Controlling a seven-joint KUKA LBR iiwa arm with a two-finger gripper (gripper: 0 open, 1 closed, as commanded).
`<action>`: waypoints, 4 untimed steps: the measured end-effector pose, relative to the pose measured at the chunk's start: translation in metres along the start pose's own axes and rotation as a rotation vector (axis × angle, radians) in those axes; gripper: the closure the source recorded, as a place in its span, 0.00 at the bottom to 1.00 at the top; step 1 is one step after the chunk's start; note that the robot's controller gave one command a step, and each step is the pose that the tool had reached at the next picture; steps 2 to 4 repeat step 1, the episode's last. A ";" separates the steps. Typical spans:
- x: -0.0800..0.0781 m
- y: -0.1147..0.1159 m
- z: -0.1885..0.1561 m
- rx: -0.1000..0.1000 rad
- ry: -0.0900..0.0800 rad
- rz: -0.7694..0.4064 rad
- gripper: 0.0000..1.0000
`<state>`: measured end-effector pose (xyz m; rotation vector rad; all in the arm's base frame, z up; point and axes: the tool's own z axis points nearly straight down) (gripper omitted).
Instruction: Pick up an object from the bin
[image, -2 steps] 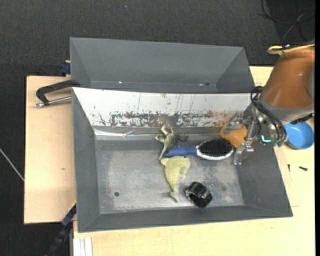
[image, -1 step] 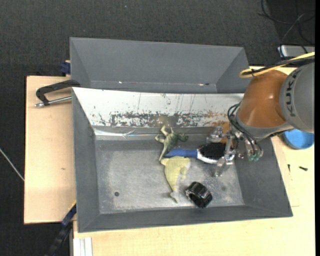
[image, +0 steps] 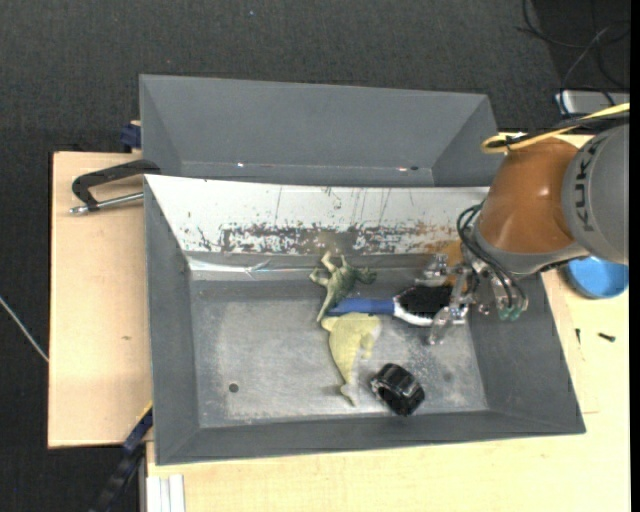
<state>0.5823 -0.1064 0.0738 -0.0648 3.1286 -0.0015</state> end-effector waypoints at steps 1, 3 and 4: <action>-0.019 0.008 -0.169 0.001 -0.001 0.005 1.00; -0.019 0.008 -0.169 0.001 -0.001 0.005 1.00; -0.019 0.008 -0.169 0.001 -0.001 0.005 1.00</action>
Offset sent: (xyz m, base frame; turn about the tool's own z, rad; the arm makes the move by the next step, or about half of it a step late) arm 0.0137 0.0084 0.1634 0.0048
